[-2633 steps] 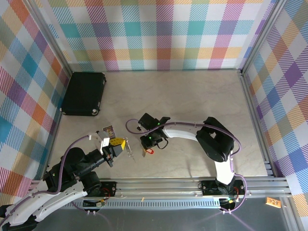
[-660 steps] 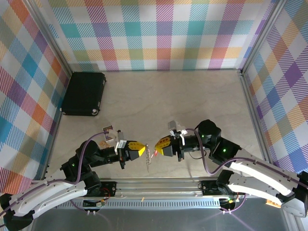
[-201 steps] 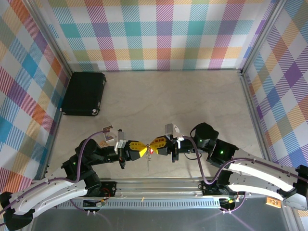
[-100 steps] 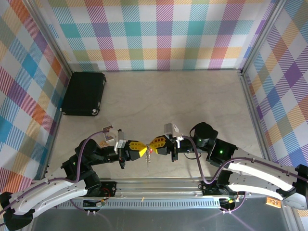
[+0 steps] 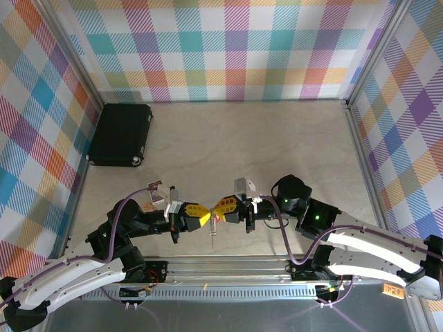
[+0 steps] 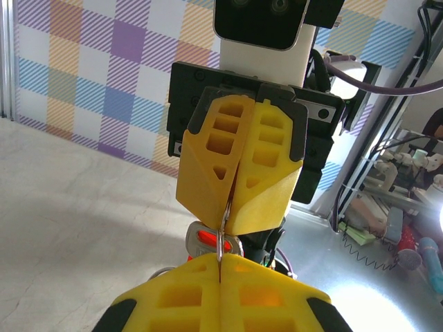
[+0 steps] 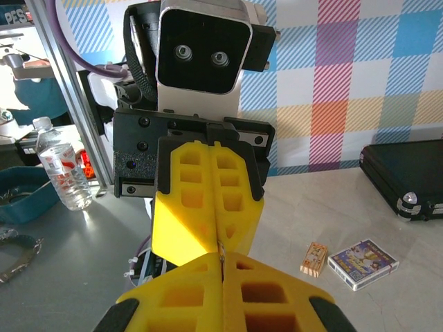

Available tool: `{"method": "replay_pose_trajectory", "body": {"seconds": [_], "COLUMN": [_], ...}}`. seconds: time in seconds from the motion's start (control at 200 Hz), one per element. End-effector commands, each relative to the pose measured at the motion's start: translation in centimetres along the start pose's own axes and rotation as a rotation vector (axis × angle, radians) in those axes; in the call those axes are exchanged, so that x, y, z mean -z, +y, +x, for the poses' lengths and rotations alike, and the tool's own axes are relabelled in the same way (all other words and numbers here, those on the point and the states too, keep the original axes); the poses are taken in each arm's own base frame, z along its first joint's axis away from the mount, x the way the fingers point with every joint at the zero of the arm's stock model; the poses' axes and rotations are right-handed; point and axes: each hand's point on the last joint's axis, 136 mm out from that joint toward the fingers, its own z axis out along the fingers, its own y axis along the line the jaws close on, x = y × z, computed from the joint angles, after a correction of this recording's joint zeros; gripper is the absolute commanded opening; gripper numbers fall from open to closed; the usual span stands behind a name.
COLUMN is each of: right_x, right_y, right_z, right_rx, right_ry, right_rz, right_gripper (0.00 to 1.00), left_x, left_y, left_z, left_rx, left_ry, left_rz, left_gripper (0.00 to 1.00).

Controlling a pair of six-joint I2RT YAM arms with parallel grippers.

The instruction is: Put the keys on the keyring

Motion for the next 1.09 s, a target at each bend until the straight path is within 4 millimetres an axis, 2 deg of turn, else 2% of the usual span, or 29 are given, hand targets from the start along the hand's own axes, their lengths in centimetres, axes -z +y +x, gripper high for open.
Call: {"method": "replay_pose_trajectory", "body": {"seconds": [0.0, 0.4, 0.65, 1.09], "right_x": [-0.2, -0.3, -0.5, 0.0], "right_y": [1.1, 1.6, 2.4, 2.7], "right_z": [-1.3, 0.2, 1.4, 2.4], "right_rx": [0.036, 0.047, 0.047, 0.148], "right_ry": [-0.018, 0.041, 0.101, 0.142], "right_rz": [-0.048, -0.074, -0.125, -0.120], "right_gripper": [0.02, 0.02, 0.03, 0.03], "left_x": [0.4, 0.4, 0.4, 1.0], "left_y": [-1.3, -1.6, -1.5, -1.8], "left_z": [-2.3, -2.9, -2.6, -3.4], "left_rx": [-0.036, -0.016, -0.006, -0.011], "left_ry": [-0.054, -0.068, -0.057, -0.095], "left_rz": [0.039, 0.048, 0.045, 0.047], "left_gripper": [0.00, 0.00, 0.00, 0.00]}}
